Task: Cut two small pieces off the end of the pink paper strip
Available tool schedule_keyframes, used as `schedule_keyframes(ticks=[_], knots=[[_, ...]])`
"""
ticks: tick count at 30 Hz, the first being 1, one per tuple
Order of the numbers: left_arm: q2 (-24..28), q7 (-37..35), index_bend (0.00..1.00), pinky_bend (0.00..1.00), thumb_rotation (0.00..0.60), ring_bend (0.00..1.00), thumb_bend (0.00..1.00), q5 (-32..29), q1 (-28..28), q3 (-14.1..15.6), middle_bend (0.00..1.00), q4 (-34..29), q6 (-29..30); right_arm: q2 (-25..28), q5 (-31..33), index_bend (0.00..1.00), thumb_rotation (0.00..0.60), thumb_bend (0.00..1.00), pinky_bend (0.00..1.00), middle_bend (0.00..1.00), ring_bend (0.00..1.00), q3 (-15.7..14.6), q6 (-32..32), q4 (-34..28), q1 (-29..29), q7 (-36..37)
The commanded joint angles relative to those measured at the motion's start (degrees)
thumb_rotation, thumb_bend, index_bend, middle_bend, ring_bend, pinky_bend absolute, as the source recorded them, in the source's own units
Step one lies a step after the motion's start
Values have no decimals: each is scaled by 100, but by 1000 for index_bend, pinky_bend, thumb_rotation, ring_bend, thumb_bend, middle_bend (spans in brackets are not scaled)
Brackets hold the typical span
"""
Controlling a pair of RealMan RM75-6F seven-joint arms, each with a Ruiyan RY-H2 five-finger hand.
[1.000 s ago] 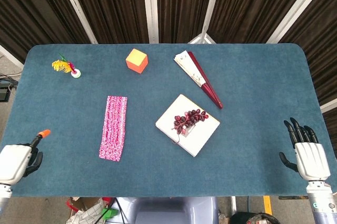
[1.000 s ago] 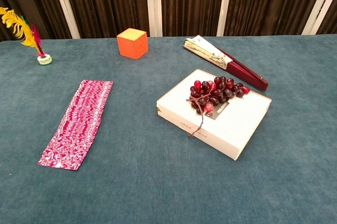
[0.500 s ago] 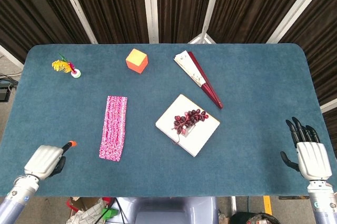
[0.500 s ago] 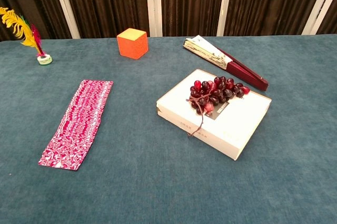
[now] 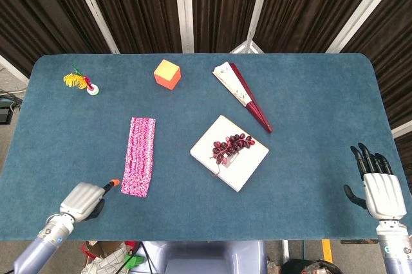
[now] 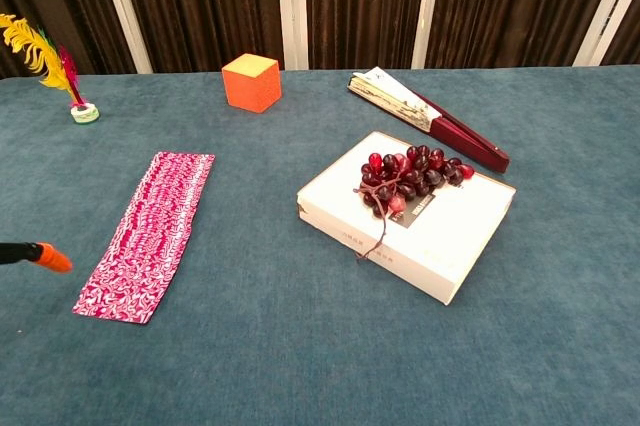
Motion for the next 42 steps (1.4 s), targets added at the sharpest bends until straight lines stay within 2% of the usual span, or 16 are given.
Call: schedule_keyframes(ticks=[1, 17, 27, 42], knots=[[-144, 107, 134, 715, 600, 738, 932, -116, -83, 25, 891, -7, -38, -6, 18, 0, 600, 324, 129, 5, 167, 9, -7, 8, 3, 2], [-673, 578, 131, 718, 600, 743, 931, -578, -447, 78, 891, 17, -76, 4, 87, 0, 600, 324, 129, 5, 168, 41, -17, 39, 0, 68], [-631, 880, 131, 719, 600, 744, 930, -843, -547, 256, 891, -179, 148, 16, 68, 0, 600, 323, 129, 5, 170, 45, 2, 36, -4, 119], [-696, 1021, 131, 720, 600, 744, 929, -1153, -719, 418, 891, -145, 273, 59, 65, 0, 600, 323, 129, 5, 171, 55, 38, 33, -26, 230]])
